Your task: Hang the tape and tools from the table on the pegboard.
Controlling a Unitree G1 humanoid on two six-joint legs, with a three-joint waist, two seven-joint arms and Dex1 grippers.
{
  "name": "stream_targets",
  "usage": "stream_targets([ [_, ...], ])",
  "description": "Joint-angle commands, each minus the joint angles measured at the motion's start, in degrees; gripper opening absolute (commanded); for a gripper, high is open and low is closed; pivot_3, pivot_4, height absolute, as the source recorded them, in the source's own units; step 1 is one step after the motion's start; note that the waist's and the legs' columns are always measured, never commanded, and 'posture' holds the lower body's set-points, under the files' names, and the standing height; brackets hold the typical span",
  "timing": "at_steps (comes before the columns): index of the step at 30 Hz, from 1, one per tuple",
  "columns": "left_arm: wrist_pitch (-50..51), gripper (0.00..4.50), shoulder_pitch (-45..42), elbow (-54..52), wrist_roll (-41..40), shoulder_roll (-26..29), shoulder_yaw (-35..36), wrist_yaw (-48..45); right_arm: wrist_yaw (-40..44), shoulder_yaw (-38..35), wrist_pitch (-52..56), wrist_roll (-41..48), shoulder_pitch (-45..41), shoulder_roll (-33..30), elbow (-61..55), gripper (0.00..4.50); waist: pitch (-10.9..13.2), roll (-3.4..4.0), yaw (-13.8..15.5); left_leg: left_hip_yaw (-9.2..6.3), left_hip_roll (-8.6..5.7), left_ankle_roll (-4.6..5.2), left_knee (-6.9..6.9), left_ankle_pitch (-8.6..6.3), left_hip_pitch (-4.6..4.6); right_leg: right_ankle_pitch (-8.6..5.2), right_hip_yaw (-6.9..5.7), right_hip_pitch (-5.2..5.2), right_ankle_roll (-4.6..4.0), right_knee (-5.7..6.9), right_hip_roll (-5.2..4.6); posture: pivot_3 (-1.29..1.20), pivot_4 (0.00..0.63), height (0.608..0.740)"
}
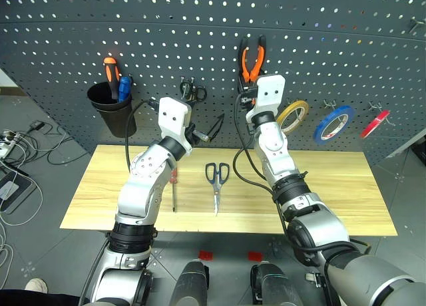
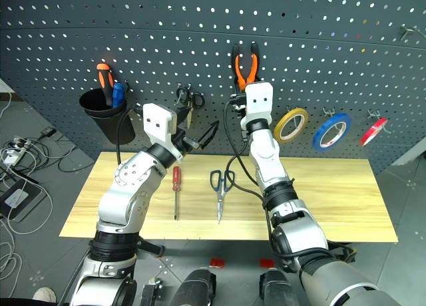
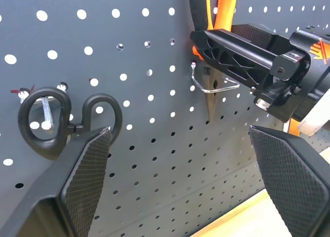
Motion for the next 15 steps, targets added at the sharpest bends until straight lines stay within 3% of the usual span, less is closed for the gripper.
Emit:
stream_targets([
  [1, -0.7, 4.5, -0.8, -1.4, -0.1, -0.2, 0.1, -0.3, -0.4, -0.7, -1.4, 0.0, -1.5, -0.9, -2.2, 3.4, 0.0, 0.0, 0.0, 0.0, 0.0, 0.0, 0.0, 0.0, 0.0, 0.0, 0.0, 0.0, 0.0, 0.0, 0.0, 0.24, 0.202, 0.74],
  [4, -0.9, 4.5, -1.0, -0.9, 0.0, -0.4, 0.0, -0.4, 0.1, -0.7, -1.2, 0.2, -1.0, -1.3, -2.9, 4.42, 0.0, 0.0, 0.0, -0.02, 0.0, 0.01, 0.03, 0.0, 0.0, 0.0, -0.01, 0.03, 0.0, 0.01, 0.0, 0.24, 0.2, 0.74],
  [9, -1.0, 4.5, -0.7, -0.9, 0.3, -0.8, -0.6, -0.5, 4.5, 0.3, 2.0, 2.2, 2.4, -1.3, -8.4, 4.49, 0.0, 0.0, 0.1, -0.03, -0.02, 0.03, 0.06, 0.02, 0.0, 0.0, -0.02, 0.06, 0.0, 0.01, -0.02, 0.23, 0.203, 0.74],
  [15, 0.9, 4.5, 4.0, -5.1, -0.7, -1.2, -2.1, -1.1, 18.4, 4.4, 16.7, 8.1, 16.0, -4.8, -30.4, 4.49, 0.0, 0.02, -0.1, -0.07, 0.01, 0.05, -0.03, 0.01, -0.02, 0.0, -0.01, 0.05, 0.0, 0.0, -0.02, 0.2, 0.216, 0.74],
])
